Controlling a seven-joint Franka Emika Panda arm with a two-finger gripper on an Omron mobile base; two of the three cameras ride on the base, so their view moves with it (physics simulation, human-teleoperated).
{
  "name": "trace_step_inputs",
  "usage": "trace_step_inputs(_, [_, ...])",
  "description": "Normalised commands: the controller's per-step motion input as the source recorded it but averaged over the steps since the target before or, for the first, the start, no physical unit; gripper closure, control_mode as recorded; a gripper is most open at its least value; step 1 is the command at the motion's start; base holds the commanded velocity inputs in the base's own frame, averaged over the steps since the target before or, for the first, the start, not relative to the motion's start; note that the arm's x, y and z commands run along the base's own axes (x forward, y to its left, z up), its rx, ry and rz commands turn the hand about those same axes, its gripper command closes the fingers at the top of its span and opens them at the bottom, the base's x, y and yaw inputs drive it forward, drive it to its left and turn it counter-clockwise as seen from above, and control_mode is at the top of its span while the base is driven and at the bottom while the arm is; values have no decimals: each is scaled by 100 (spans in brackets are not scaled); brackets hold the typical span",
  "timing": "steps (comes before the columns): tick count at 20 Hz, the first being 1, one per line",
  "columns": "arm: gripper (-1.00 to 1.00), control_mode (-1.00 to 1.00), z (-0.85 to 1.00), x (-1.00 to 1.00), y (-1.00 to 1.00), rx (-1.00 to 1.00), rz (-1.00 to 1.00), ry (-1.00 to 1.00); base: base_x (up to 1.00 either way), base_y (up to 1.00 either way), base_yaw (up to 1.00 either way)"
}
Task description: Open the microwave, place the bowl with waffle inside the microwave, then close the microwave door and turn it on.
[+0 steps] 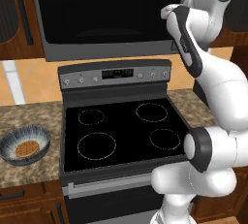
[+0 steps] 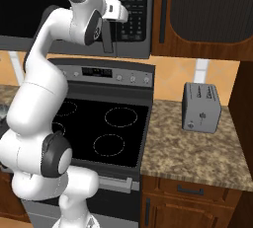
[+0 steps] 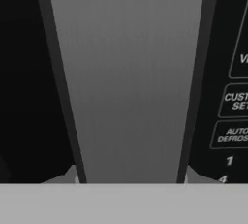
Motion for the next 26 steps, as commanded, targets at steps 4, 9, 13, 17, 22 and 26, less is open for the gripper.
trace_step_inputs(4, [100,-100,0,-53,56,2,14,-14,0,0,0])
trace_step_inputs(9, [100,-100,0,-85,77,0,18,-21,0,0,0])
trace_step_inputs(13, [100,-100,9,-100,88,0,20,-2,0,0,0])
trace_step_inputs(17, [100,-100,7,-96,76,-6,16,3,0,0,0])
trace_step_inputs(22, [100,-100,0,-100,81,-10,6,2,0,0,0])
trace_step_inputs(26, [100,-100,0,-100,100,-13,4,0,0,0,0])
